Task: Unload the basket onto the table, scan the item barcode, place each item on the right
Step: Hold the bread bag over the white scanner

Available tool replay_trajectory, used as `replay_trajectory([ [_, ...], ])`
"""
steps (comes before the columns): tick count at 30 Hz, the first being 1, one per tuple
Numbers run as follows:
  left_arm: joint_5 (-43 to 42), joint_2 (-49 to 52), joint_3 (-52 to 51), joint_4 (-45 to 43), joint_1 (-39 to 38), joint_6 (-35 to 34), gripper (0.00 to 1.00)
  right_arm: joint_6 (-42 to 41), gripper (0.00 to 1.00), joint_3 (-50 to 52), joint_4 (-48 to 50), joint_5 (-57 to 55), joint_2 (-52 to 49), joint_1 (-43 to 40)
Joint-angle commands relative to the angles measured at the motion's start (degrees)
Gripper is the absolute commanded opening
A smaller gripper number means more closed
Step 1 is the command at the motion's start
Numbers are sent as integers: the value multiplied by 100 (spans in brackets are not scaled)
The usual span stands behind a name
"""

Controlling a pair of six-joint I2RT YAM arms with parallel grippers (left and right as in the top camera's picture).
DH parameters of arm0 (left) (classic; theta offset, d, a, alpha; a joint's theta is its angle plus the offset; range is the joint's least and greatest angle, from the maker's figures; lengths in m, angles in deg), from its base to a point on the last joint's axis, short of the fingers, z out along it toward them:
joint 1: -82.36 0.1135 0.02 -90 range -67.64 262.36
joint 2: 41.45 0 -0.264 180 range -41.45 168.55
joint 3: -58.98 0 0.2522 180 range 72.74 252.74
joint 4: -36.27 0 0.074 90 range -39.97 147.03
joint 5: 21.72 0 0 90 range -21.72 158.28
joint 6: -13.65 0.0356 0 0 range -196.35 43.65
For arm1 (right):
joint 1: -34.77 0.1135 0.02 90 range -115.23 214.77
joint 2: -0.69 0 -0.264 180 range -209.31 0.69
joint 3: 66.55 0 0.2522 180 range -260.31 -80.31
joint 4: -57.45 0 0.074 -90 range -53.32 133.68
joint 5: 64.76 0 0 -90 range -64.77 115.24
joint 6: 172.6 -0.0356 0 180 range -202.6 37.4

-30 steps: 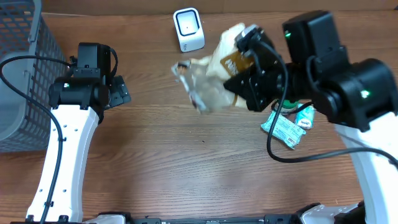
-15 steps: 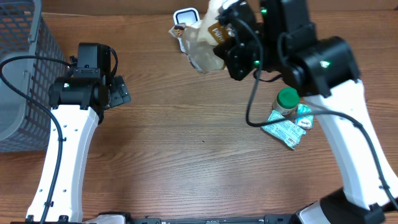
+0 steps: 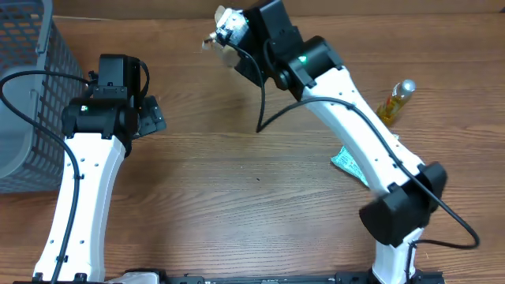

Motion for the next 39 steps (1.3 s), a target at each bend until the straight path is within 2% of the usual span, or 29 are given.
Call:
replay_trajectory([
  [1,76,22,39,-11,9,-61,100,522,4,-57,411,-577,-153,2],
  [18,76,22,39,-11,9,-61,99,1445,4,-57,3187,-907,-1128,-103],
  [25,76,22,39,-11,9,-61,100,1495,4,-57,3351,-903,-1484,-216],
  [33,76,24,39,-11,9,-61,100,1036,4,-55,3189,-426,-1596,-225],
  [39,76,24,39,-11,9,-61,100,1019,4,-55,2844,-319,-1596,-223],
])
